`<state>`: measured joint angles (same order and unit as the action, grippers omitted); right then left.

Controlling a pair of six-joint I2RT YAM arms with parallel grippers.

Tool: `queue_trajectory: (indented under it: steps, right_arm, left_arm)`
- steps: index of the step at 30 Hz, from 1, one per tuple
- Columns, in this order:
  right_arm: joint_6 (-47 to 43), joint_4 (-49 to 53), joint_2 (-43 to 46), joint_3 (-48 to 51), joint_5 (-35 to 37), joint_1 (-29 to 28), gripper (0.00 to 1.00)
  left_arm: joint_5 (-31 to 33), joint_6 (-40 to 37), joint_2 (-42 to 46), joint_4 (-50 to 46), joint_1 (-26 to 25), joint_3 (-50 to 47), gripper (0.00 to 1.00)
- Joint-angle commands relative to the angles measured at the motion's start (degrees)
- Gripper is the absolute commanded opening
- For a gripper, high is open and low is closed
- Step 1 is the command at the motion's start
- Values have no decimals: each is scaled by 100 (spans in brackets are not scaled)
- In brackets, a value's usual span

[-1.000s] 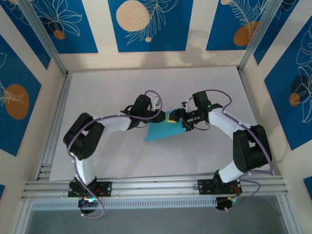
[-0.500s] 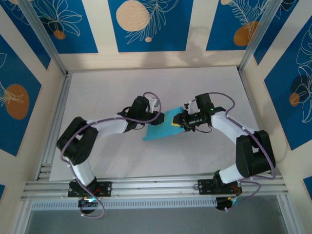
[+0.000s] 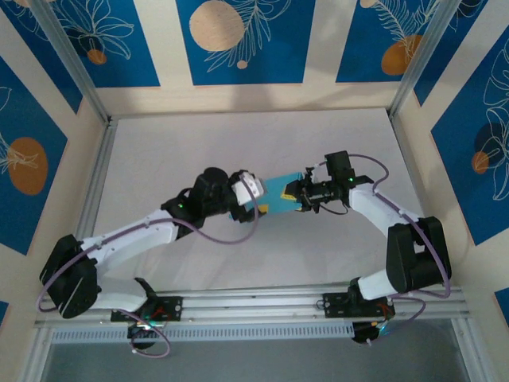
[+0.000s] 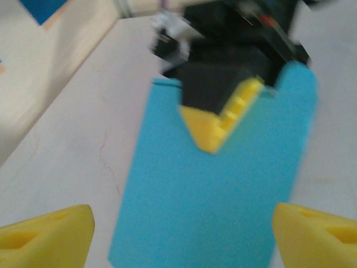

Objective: Fold the paper box

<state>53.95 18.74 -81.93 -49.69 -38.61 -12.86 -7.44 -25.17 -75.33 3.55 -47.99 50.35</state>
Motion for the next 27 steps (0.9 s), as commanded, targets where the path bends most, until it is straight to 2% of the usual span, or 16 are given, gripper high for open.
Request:
queue_trajectory:
  steps: [1, 7, 12, 14, 16, 20, 23, 27]
  right_arm:
    - [504, -222, 256, -20, -421, 14, 25]
    - [762, -260, 445, -83, -535, 16, 26]
    - [1294, -764, 553, 121, -717, 14, 26]
    - [1431, -895, 588, 144, -758, 16, 26]
    - [1492, -921, 623, 146, -762, 14, 26]
    - [1624, -1001, 645, 166, -762, 7, 26]
    - [1705, -1054, 661, 201, -758, 16, 26]
    - [1864, -1196, 679, 283, -760, 19, 27]
  left_arm:
    - [435, -1531, -62, -144, -198, -164, 85]
    - [804, -2014, -326, 165, -410, -188, 87]
    - [2189, -2945, -848, 1458, -773, -395, 85]
    - [2642, -3265, -1068, 2112, -864, -478, 81]
    - [3098, -3549, -1237, 2838, -942, -549, 73]
    - [3467, -4069, -1351, 3931, -1075, -746, 61]
    - [3628, -4386, -1404, 4312, -1183, -837, 57]
    - [3758, -4514, -1449, 4455, -1244, -886, 45]
